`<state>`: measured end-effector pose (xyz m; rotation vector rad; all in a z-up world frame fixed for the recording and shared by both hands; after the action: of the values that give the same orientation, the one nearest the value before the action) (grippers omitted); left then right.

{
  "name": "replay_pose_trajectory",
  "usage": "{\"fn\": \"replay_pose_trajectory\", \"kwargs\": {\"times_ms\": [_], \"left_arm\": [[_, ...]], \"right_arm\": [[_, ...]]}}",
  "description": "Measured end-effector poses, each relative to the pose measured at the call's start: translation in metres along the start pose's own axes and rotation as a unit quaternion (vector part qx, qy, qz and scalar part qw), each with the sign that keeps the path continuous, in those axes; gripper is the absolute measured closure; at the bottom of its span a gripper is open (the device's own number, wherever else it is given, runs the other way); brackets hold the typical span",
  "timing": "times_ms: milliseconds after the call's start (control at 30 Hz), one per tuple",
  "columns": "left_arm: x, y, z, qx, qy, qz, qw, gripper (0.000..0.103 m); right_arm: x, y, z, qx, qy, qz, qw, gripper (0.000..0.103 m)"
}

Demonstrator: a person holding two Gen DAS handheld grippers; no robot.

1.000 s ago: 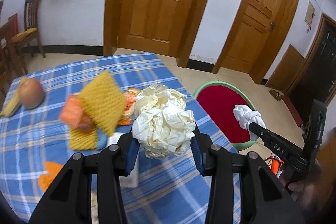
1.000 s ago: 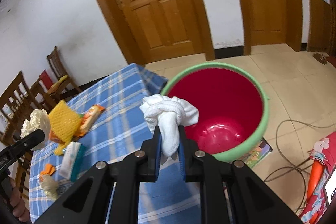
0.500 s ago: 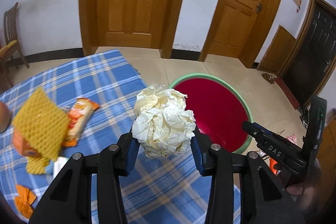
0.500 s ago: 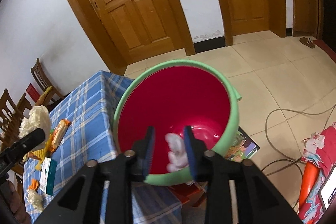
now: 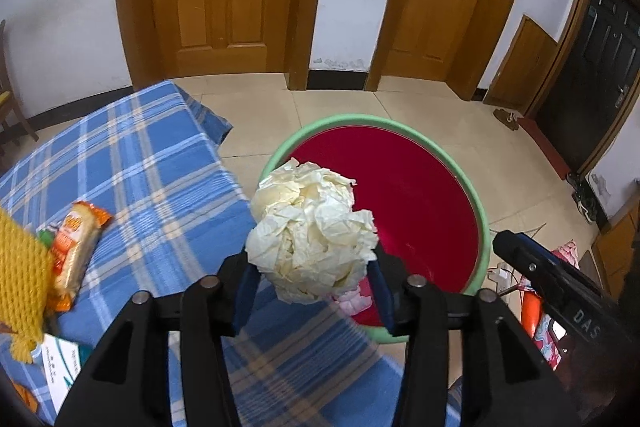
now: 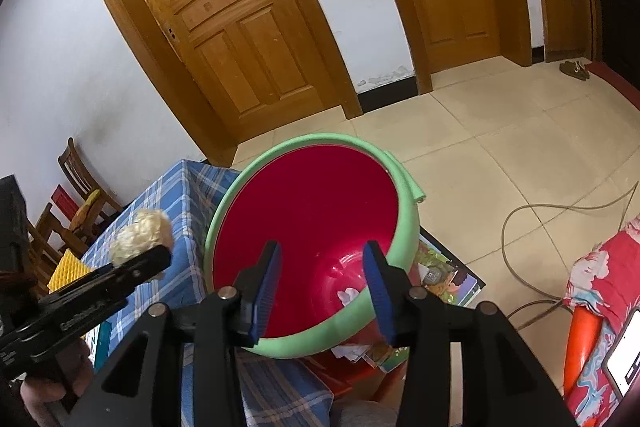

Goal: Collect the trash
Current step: 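Drop the sock into the red bucket with the right tool while the left tool drops tissue in, then grasp the orange peel with the left tool while the right tool grasps the white medicine box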

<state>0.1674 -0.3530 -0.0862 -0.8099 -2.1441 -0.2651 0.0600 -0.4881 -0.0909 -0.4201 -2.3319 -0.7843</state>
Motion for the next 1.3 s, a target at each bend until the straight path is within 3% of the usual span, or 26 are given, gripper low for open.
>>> {"fn": "replay_pose_trajectory", "kwargs": {"times_ms": [100,667,1300], "left_arm": [[-0.001,-0.001,-0.002,0.003,-0.005,-0.005,1.0000,0.032],[0.046,0.038,0.008,0.043,-0.031,-0.040,0.9978,0.031],[0.135,0.113,0.057,0.099,-0.044,-0.128,0.9858,0.031]], "right_arm": [[0.000,-0.004,0.000,-0.010,0.000,0.000,1.000,0.057],[0.016,0.017,0.007,-0.001,-0.003,-0.024,1.000,0.049],[0.032,0.083,0.037,0.049,0.014,-0.074,0.996,0.040]]}}
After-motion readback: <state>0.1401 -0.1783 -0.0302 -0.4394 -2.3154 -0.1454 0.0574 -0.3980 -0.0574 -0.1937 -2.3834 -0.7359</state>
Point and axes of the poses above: each gripper's, at about its wrist camera, not at the fingertips, and x roughly against the way its jaws point, y to its left, z to its underside, the point moved 7 cm from there along -x, roughly the way its jaws point, and after that the axes turned 5 degrees about -x, right-handed, at the moved point
